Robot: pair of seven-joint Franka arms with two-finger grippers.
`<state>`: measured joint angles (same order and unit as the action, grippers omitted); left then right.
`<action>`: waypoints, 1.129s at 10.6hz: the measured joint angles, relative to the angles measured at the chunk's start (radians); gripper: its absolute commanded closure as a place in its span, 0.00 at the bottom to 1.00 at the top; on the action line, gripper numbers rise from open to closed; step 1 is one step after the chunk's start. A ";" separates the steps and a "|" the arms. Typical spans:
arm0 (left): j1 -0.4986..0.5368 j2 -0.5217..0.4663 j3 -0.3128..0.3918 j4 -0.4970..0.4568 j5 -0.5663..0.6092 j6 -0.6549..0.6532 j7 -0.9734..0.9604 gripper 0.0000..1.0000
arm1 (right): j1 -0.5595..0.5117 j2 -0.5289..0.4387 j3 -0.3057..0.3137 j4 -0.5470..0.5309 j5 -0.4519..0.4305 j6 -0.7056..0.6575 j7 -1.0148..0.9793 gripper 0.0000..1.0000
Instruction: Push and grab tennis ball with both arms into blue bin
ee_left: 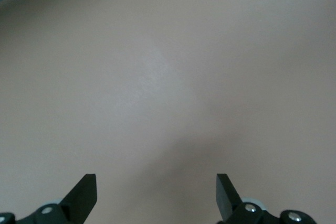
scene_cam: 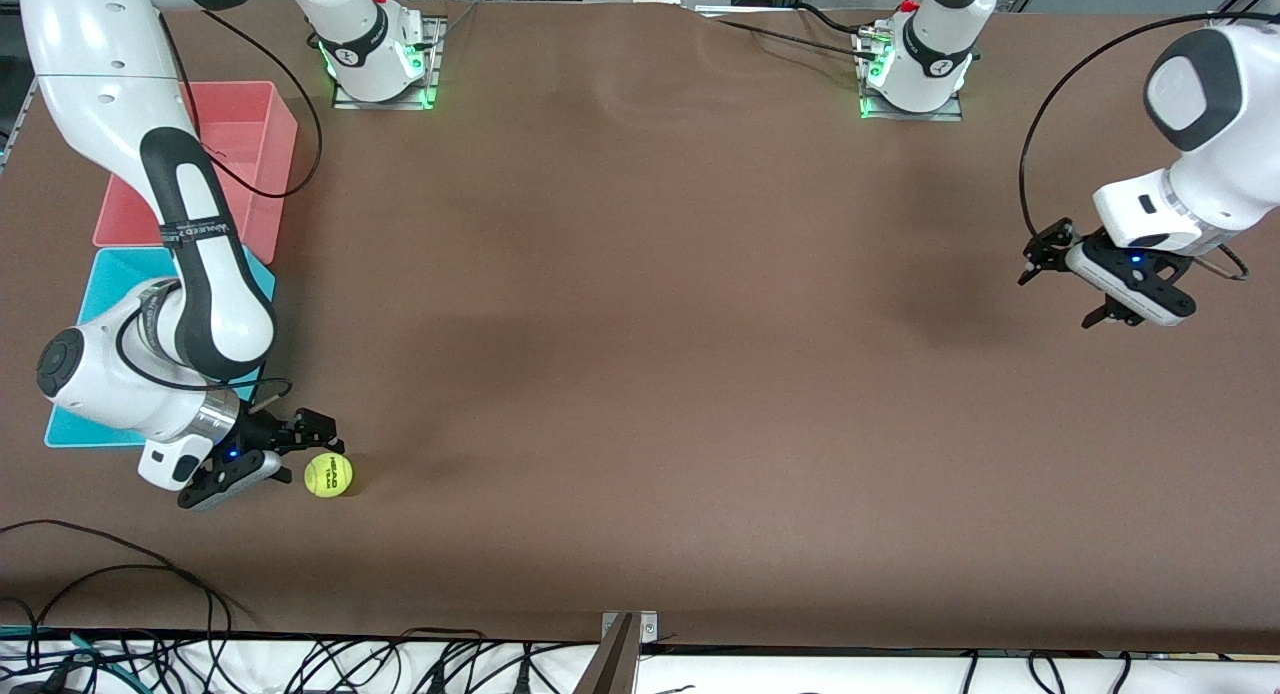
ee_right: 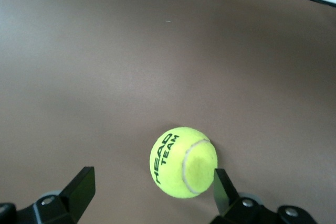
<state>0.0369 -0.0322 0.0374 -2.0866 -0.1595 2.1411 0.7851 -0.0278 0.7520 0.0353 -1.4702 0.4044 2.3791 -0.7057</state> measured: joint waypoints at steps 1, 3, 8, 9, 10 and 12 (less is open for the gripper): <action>0.000 -0.002 0.000 0.050 0.006 -0.080 -0.042 0.00 | 0.005 0.000 0.000 0.000 -0.057 0.015 0.070 0.00; -0.005 -0.004 0.000 0.152 0.023 -0.249 -0.149 0.00 | 0.026 0.007 0.000 0.000 -0.274 0.052 0.316 0.00; -0.024 -0.009 -0.008 0.369 0.150 -0.521 -0.223 0.00 | 0.042 0.059 -0.002 0.021 -0.361 0.108 0.606 0.00; -0.027 -0.009 -0.012 0.400 0.172 -0.560 -0.234 0.00 | 0.045 0.071 -0.002 0.035 -0.361 0.110 0.628 0.00; -0.033 -0.009 -0.023 0.428 0.188 -0.600 -0.262 0.00 | 0.046 0.081 -0.002 0.045 -0.361 0.111 0.640 0.00; -0.042 -0.009 -0.082 0.477 0.210 -0.643 -0.407 0.00 | 0.048 0.100 -0.002 0.055 -0.362 0.134 0.651 0.00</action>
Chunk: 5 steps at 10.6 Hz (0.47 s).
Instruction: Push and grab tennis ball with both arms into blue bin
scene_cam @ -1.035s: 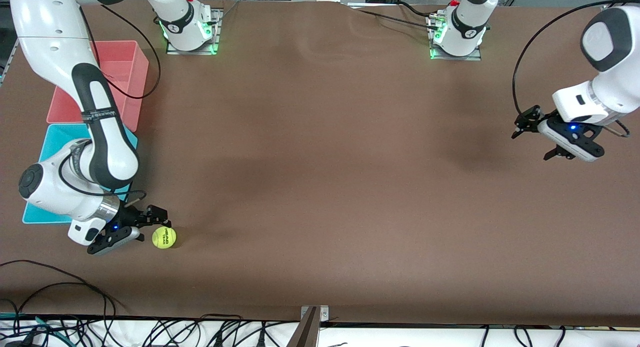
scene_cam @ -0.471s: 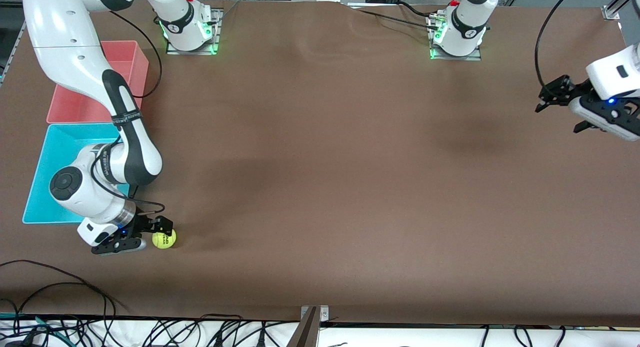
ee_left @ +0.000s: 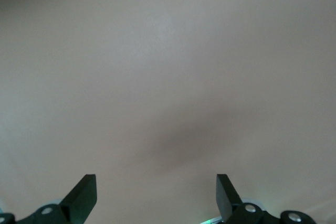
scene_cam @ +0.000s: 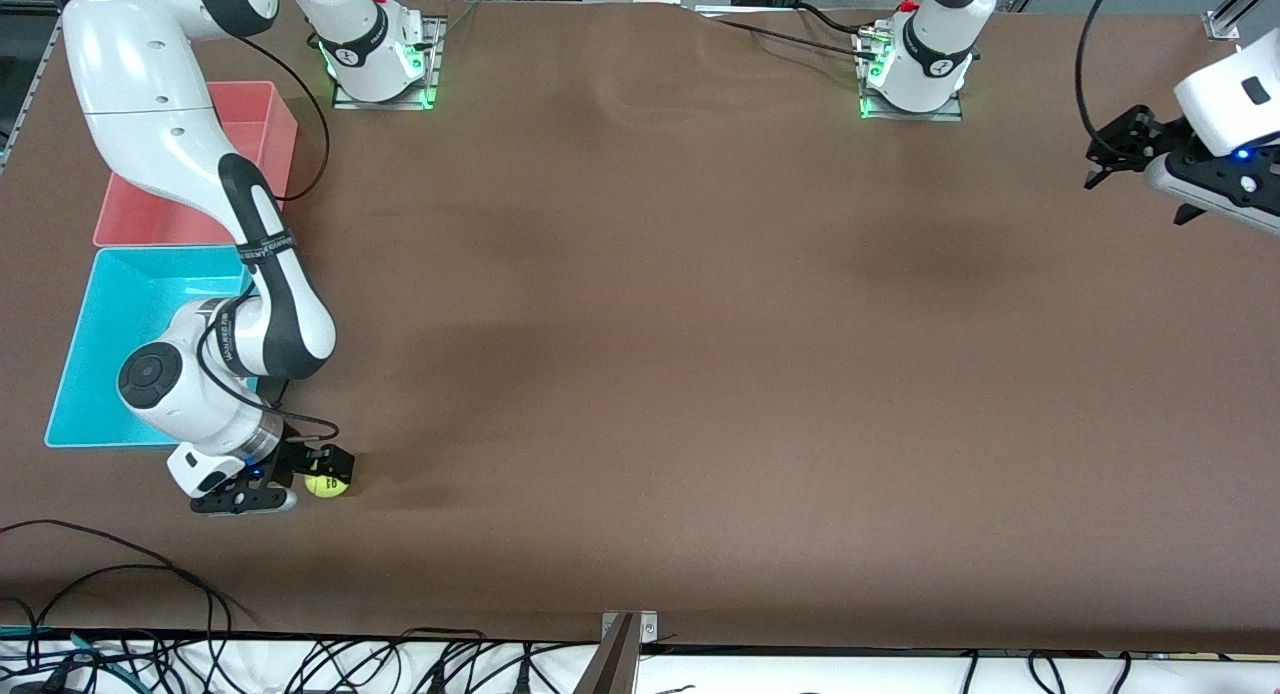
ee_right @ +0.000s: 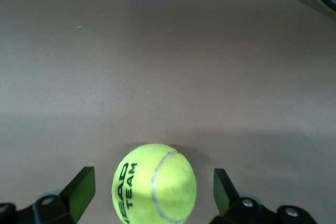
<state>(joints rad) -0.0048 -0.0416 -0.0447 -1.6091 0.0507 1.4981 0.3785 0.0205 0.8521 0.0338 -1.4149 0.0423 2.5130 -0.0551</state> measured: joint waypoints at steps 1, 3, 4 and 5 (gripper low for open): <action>-0.005 0.000 -0.027 0.019 0.000 -0.009 -0.108 0.00 | 0.001 0.011 0.000 0.000 -0.001 0.019 0.002 0.00; -0.010 0.001 -0.056 0.049 0.000 -0.013 -0.304 0.00 | 0.010 0.029 0.000 0.001 -0.002 0.036 0.005 0.03; -0.010 0.002 -0.058 0.055 0.000 -0.015 -0.360 0.00 | 0.015 0.031 0.000 0.001 -0.002 0.039 0.007 0.26; -0.010 0.006 -0.058 0.058 0.000 -0.015 -0.386 0.00 | 0.015 0.031 0.000 0.001 -0.002 0.040 0.008 0.51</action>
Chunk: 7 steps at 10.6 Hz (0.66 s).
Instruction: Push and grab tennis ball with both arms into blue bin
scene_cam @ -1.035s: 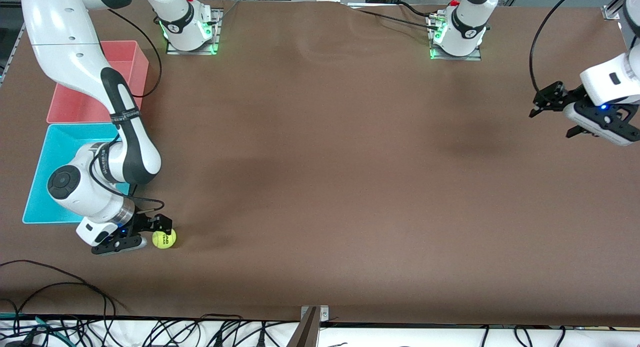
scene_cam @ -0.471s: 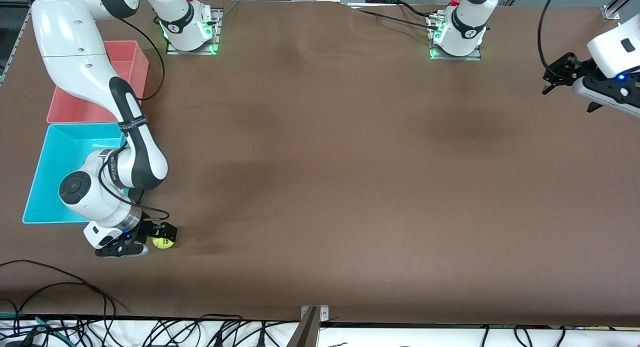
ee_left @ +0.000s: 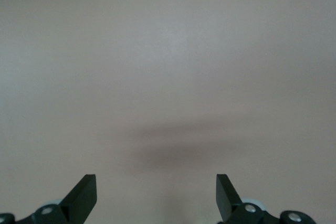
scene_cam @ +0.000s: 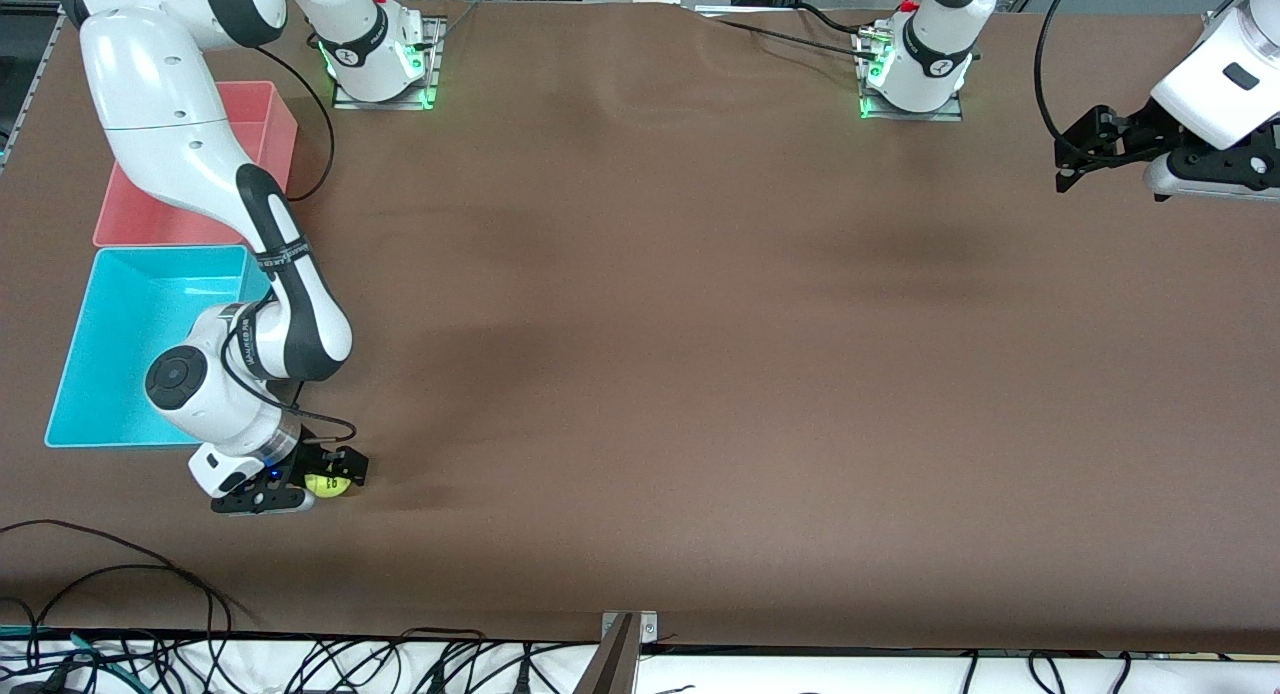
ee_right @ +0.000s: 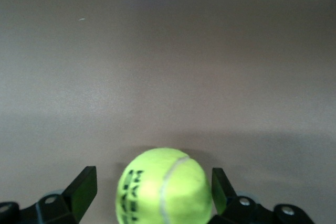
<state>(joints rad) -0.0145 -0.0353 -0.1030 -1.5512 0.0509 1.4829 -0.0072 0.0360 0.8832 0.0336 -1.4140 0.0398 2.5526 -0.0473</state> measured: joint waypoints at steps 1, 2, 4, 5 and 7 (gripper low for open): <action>0.000 0.009 0.001 0.006 0.000 0.000 -0.013 0.00 | 0.000 0.000 -0.001 0.000 -0.003 0.001 0.000 0.62; 0.000 0.018 0.004 0.014 -0.001 0.000 -0.018 0.00 | 0.000 0.000 -0.004 0.000 -0.010 0.001 0.000 0.78; 0.000 0.037 0.008 0.026 -0.010 0.000 -0.055 0.00 | -0.001 0.000 -0.007 0.002 -0.017 0.002 0.000 0.94; -0.001 0.045 0.014 0.028 -0.010 0.000 -0.091 0.00 | -0.001 0.000 -0.007 0.002 -0.018 0.002 0.000 0.95; -0.027 0.058 0.069 0.042 -0.049 0.000 -0.112 0.00 | -0.001 -0.001 -0.012 0.006 -0.019 -0.003 0.000 0.95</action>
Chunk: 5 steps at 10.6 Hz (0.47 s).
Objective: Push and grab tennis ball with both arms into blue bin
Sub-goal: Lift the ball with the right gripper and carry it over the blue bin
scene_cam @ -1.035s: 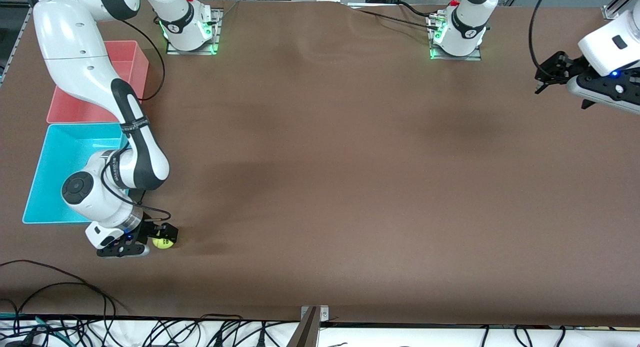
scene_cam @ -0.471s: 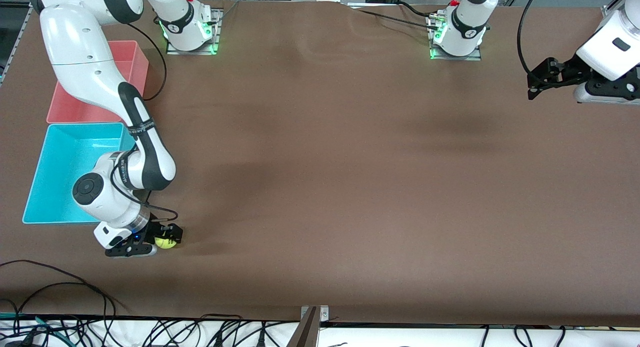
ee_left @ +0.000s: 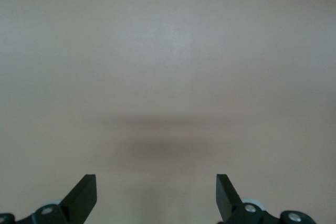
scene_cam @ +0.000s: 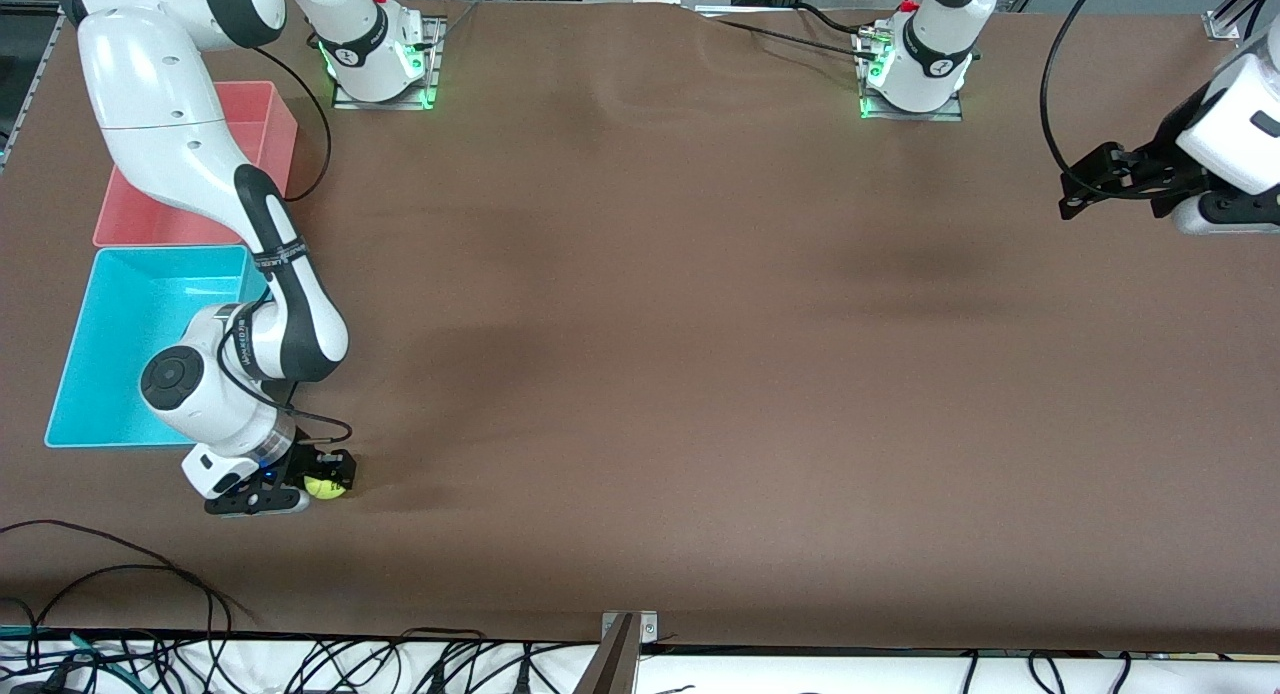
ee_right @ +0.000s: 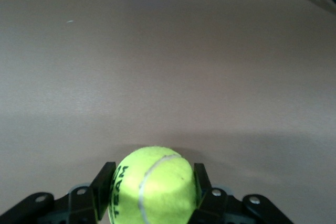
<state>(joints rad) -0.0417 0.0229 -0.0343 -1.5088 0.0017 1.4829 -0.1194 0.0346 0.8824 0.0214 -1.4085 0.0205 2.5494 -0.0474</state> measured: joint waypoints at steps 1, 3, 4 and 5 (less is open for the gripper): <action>-0.002 0.002 0.016 0.004 -0.017 0.000 -0.001 0.00 | 0.000 -0.004 -0.009 0.009 -0.001 -0.026 0.000 0.95; -0.006 0.004 0.021 0.005 -0.022 0.000 -0.004 0.00 | -0.002 -0.033 -0.031 0.040 -0.002 -0.134 -0.002 0.95; -0.011 0.006 0.021 0.006 -0.022 0.000 -0.009 0.00 | -0.002 -0.060 -0.036 0.055 -0.003 -0.187 -0.002 0.95; -0.016 0.007 0.021 0.008 -0.022 0.000 -0.011 0.00 | -0.002 -0.092 -0.037 0.064 -0.003 -0.241 -0.002 0.95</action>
<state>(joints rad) -0.0575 0.0302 -0.0132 -1.5008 -0.0204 1.4826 -0.1309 0.0326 0.7899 -0.0156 -1.3444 0.0172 2.3083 -0.0497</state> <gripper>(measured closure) 0.000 0.348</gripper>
